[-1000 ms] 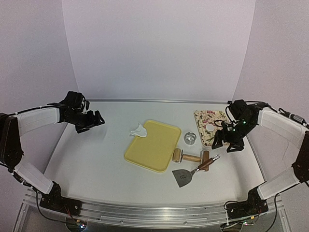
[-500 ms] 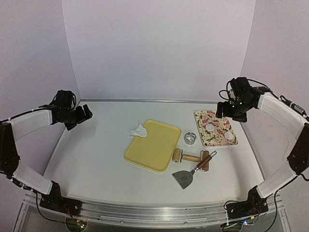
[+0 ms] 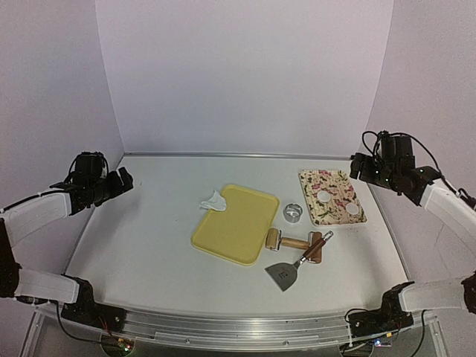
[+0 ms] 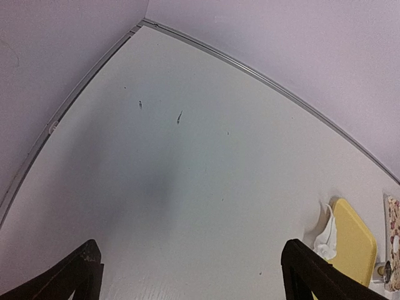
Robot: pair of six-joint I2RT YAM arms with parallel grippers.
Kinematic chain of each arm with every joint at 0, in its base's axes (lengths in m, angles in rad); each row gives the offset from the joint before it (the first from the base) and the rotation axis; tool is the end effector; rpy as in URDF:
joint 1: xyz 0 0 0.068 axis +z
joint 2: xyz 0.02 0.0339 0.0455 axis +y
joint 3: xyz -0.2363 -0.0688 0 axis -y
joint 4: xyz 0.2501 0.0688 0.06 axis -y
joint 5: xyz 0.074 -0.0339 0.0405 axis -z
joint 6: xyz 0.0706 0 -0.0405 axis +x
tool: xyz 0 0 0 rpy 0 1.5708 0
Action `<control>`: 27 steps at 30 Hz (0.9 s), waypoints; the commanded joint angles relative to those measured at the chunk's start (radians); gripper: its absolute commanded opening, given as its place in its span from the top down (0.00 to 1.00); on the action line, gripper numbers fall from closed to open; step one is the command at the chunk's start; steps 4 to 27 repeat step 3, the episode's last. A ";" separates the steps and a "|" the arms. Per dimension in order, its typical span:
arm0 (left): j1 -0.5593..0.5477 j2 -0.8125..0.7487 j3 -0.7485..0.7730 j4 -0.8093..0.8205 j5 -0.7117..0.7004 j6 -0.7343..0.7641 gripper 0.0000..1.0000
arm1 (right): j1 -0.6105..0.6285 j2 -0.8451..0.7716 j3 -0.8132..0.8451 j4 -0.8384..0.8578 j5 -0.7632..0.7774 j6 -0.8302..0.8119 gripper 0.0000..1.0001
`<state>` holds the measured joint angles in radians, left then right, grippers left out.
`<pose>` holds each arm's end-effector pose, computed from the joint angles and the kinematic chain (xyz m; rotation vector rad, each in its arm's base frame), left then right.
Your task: Roll out the dumpling wrappers from the dough
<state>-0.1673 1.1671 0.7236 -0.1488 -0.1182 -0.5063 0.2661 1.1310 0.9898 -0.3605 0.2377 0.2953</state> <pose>0.2956 -0.0415 0.1972 -0.4332 2.1263 -0.2605 0.2943 0.0630 0.2829 0.1751 2.0512 0.1012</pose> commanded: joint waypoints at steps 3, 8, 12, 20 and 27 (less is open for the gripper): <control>0.002 -0.064 -0.034 0.046 -0.034 0.004 0.01 | -0.002 0.012 0.021 0.057 0.003 -0.058 0.02; 0.002 -0.064 -0.034 0.046 -0.034 0.004 0.01 | -0.002 0.012 0.021 0.057 0.003 -0.058 0.02; 0.002 -0.064 -0.034 0.046 -0.034 0.004 0.01 | -0.002 0.012 0.021 0.057 0.003 -0.058 0.02; 0.002 -0.064 -0.034 0.046 -0.034 0.004 0.01 | -0.002 0.012 0.021 0.057 0.003 -0.058 0.02; 0.002 -0.064 -0.034 0.046 -0.034 0.004 0.01 | -0.002 0.012 0.021 0.057 0.003 -0.058 0.02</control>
